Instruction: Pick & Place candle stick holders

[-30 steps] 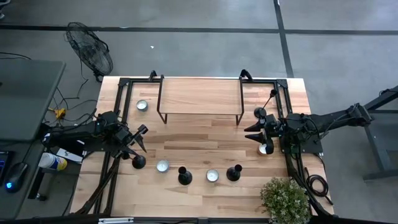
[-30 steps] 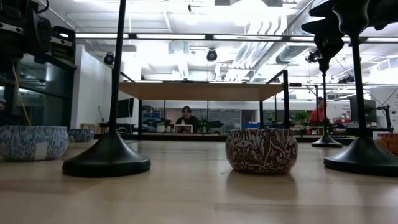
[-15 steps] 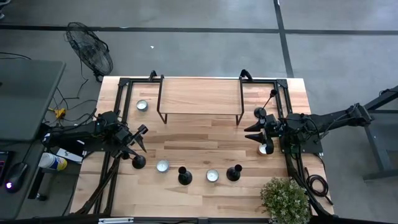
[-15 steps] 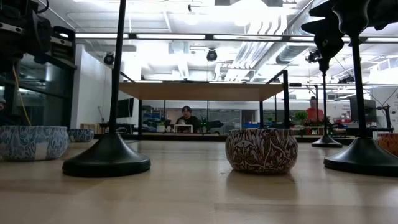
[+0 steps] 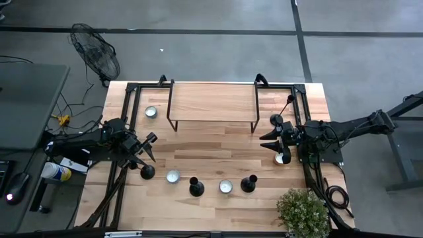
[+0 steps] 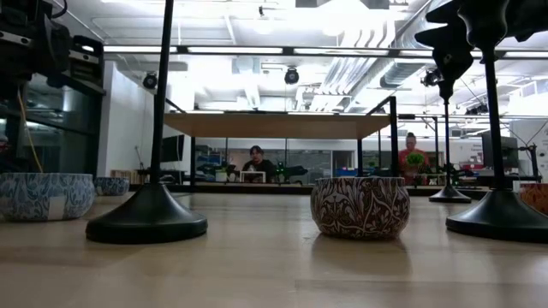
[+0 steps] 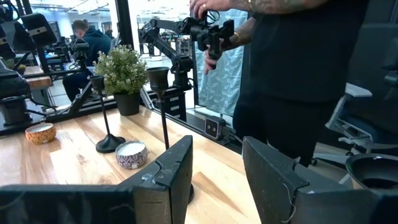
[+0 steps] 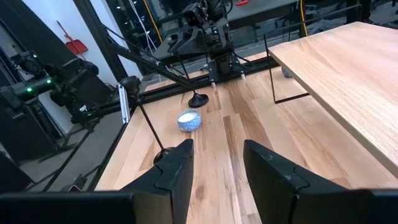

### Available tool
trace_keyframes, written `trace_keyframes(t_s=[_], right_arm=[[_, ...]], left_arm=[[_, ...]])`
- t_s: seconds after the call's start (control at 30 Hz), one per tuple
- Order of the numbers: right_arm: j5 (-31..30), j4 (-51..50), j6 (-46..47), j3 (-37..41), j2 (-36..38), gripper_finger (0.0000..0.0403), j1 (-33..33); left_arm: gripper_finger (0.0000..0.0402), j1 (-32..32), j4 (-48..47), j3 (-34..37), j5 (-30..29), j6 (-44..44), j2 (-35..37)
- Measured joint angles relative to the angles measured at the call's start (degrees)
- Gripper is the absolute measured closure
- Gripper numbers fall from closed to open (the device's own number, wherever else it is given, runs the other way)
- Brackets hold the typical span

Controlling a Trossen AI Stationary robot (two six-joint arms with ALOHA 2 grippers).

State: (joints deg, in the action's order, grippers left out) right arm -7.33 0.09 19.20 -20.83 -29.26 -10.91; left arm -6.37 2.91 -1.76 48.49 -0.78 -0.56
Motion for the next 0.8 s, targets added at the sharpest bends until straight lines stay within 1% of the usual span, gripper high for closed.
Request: trace_keyframes(t_s=[0.13, 0.23, 0.37, 0.5, 0.63, 0.73, 0.8], right_arm=[[-0.65, 2.28, 0.07, 0.01, -0.01, 0.027, -0.01], [-2.07, 3.6, 2.56, 0.01, 0.0, 0.027, 0.01], [-2.71, 3.64, 3.27, 0.01, 0.0, 0.027, -0.01], [-8.09, 2.35, 0.41, 0.01, 0.02, 0.027, -0.01], [-14.34, 2.25, 0.04, 0.01, 0.02, 0.027, -0.01], [-17.82, -0.15, -0.38, 0.01, 0.04, 0.027, -0.01], [-22.08, -1.78, -0.41, 0.01, -0.11, 0.027, -0.01]], left_arm=[[0.0264, 0.0, 0.0, 0.0, 0.0, 0.01, 0.0], [0.0264, 0.01, 0.01, 0.0, -0.03, 0.0, 0.0], [0.0264, 0.0, 0.0, 0.0, -0.05, 0.0, 0.0], [0.0264, 0.0, -0.01, 0.0, -0.06, 0.0, 0.0], [0.0264, 0.01, 0.01, 0.0, -0.19, 0.01, 0.0], [0.0264, 0.0, 0.01, 0.0, -0.27, 0.0, 0.0], [0.0264, 0.0, 0.01, 0.0, -0.26, 0.0, 0.0]])
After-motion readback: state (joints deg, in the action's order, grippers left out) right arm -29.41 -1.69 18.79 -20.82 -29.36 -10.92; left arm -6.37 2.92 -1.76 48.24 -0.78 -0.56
